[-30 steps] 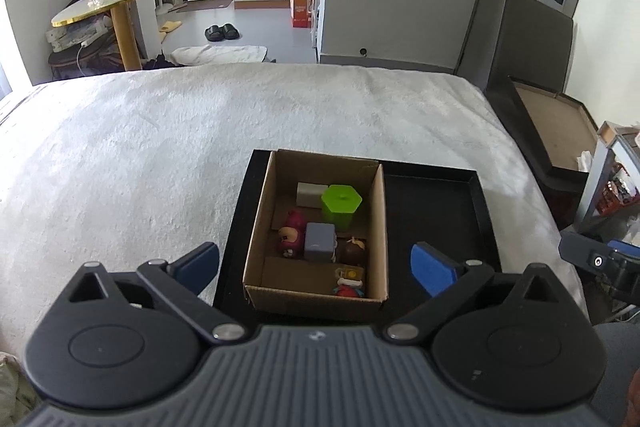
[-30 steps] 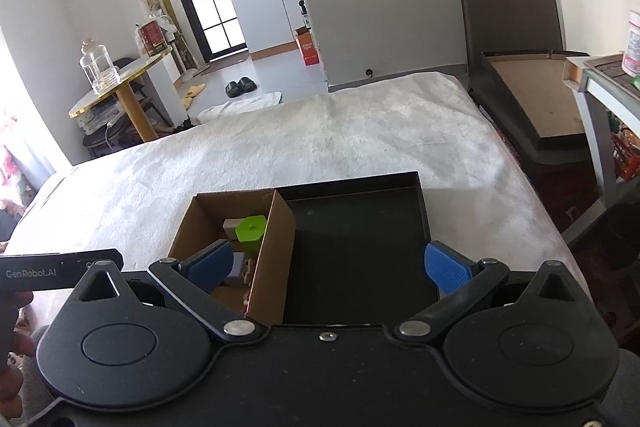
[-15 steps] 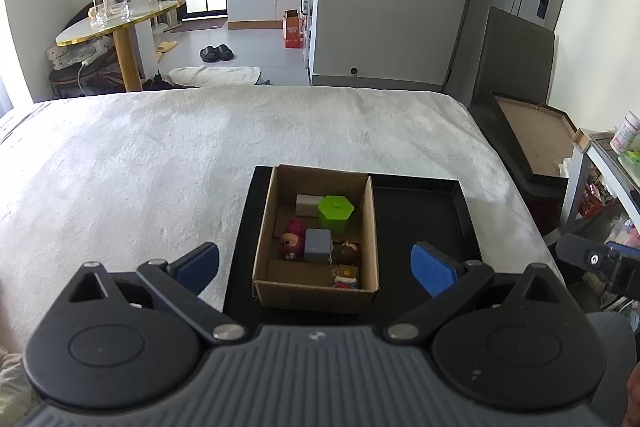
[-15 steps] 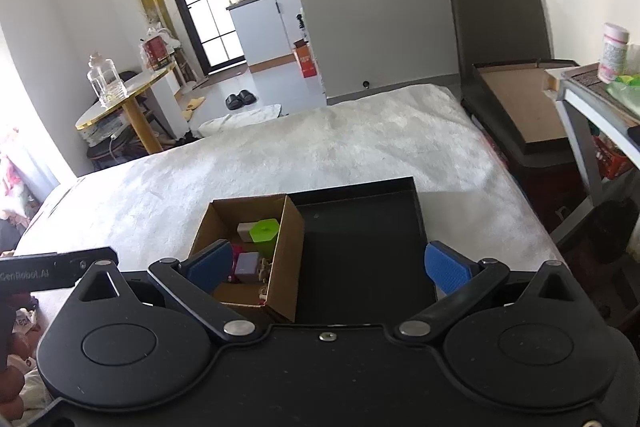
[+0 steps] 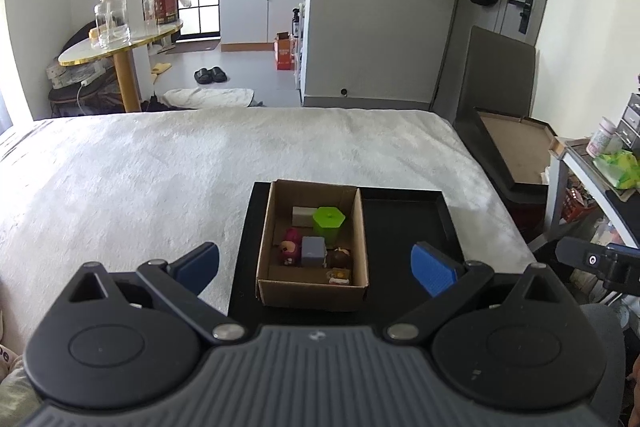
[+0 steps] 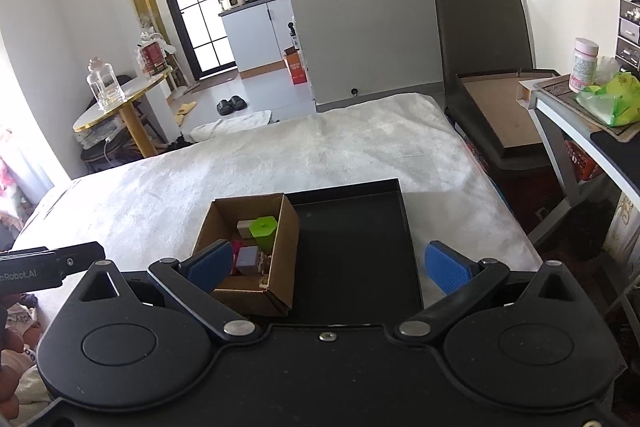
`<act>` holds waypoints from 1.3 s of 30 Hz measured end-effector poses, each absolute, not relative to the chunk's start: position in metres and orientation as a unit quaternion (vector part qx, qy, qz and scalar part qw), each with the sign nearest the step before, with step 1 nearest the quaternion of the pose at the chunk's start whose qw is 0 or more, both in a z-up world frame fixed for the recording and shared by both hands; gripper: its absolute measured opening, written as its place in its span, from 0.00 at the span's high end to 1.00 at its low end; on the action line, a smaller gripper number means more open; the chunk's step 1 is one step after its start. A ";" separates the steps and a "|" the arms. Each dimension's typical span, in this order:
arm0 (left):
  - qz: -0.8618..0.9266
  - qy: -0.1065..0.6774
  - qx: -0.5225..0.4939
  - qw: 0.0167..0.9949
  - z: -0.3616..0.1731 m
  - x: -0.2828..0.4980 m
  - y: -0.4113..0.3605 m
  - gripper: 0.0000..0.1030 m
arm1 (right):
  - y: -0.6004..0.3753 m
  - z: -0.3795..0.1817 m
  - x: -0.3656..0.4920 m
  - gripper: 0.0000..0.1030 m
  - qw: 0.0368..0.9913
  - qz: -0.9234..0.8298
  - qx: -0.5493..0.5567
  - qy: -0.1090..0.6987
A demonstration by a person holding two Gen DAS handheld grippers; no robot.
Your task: Organize rigid objects
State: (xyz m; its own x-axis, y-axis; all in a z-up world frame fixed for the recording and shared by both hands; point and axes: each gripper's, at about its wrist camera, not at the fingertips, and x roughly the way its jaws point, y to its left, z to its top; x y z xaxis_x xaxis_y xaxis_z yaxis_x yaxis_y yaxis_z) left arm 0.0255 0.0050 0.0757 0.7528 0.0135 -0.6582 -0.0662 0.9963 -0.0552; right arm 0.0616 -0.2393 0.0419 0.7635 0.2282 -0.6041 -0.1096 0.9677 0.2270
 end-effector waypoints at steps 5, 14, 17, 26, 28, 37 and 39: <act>0.022 0.349 -0.028 0.936 0.080 0.022 0.001 0.01 | -0.236 0.048 0.058 0.00 0.936 0.094 0.078 0.332; 0.029 0.350 -0.026 0.936 0.081 0.011 0.001 0.01 | -0.227 0.049 0.048 0.00 0.933 0.114 0.068 0.333; 0.028 0.353 -0.030 0.935 0.083 0.008 0.004 0.01 | -0.225 0.052 0.045 0.00 0.935 0.118 0.064 0.330; 0.041 0.337 -0.024 0.940 0.092 0.000 0.005 0.01 | -0.218 0.058 0.038 0.00 0.935 0.134 0.058 0.324; 0.041 0.339 -0.023 0.940 0.092 -0.001 0.005 0.01 | -0.218 0.058 0.038 0.00 0.934 0.135 0.059 0.325; 0.034 0.343 -0.024 0.938 0.092 -0.001 0.003 0.01 | -0.218 0.057 0.039 0.00 0.934 0.131 0.061 0.327; 0.033 0.344 -0.024 0.938 0.091 0.000 0.003 0.01 | -0.220 0.057 0.040 0.00 0.934 0.129 0.062 0.326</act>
State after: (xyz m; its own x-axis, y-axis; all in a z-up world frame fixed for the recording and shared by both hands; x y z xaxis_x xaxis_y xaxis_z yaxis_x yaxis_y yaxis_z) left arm -0.0004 0.0028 0.0910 0.7615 0.0448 -0.6466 -0.0780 0.9967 -0.0227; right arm 0.0402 -0.2195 0.0570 0.7542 0.2812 -0.5934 -0.1998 0.9591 0.2006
